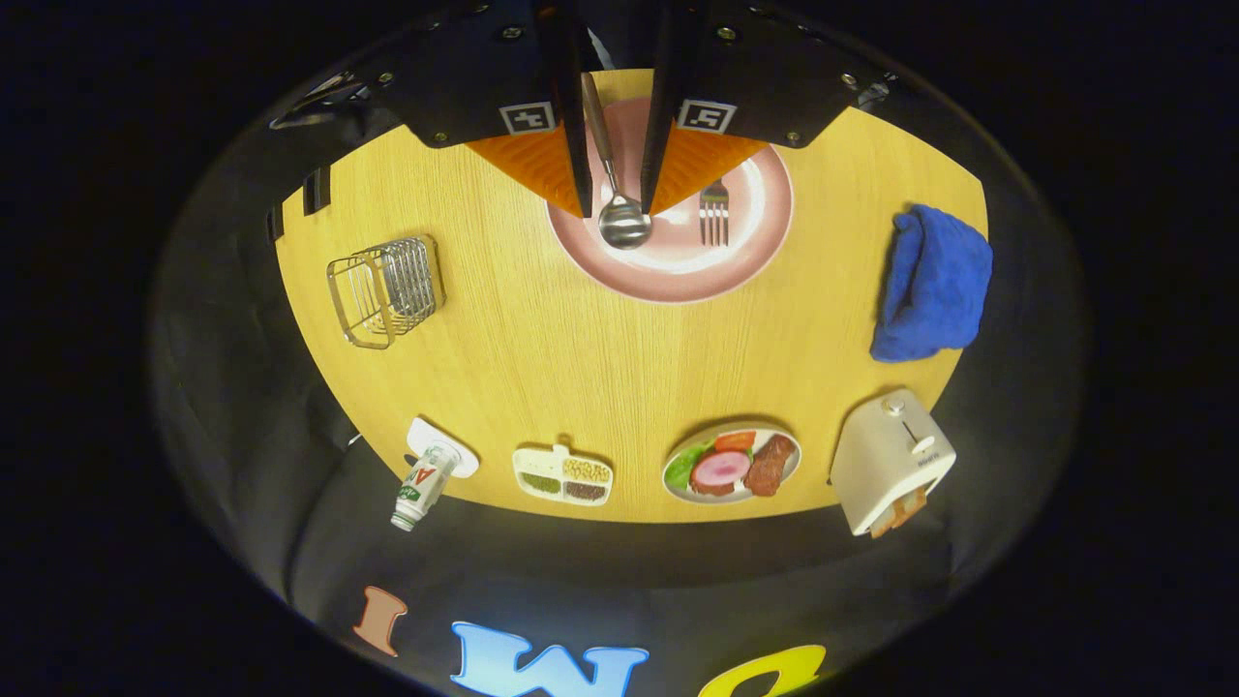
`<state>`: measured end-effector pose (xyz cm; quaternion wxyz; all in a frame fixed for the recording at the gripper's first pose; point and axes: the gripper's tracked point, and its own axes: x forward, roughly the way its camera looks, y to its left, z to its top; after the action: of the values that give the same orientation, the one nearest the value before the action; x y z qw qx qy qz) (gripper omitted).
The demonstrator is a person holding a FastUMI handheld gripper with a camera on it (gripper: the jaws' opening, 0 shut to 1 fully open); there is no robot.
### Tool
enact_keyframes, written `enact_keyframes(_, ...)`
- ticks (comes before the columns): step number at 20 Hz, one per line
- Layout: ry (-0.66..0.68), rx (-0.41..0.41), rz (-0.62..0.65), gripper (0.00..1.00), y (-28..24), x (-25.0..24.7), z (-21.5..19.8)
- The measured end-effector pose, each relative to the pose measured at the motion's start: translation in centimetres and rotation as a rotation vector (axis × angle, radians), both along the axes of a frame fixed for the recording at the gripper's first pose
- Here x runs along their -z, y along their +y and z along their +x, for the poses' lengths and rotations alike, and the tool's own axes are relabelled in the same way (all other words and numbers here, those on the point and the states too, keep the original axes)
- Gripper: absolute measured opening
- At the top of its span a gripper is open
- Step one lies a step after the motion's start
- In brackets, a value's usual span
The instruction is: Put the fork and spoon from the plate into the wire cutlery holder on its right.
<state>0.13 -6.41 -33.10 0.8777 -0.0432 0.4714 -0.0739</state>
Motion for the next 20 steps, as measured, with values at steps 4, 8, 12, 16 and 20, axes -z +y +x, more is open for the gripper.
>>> enact_keyframes(4,0.143,-0.054,-0.043,0.32,-0.3,3.4,-1.1)
enact_keyframes(8,0.242,-0.078,-0.069,0.32,-0.9,5.5,-1.9)
enact_keyframes(12,0.323,-0.110,-0.083,0.32,-1.4,7.1,-2.5)
enact_keyframes(16,0.377,-0.128,-0.093,0.32,-1.8,8.3,-3.0)
enact_keyframes(20,0.414,-0.139,-0.103,0.31,-2.1,9.0,-3.4)
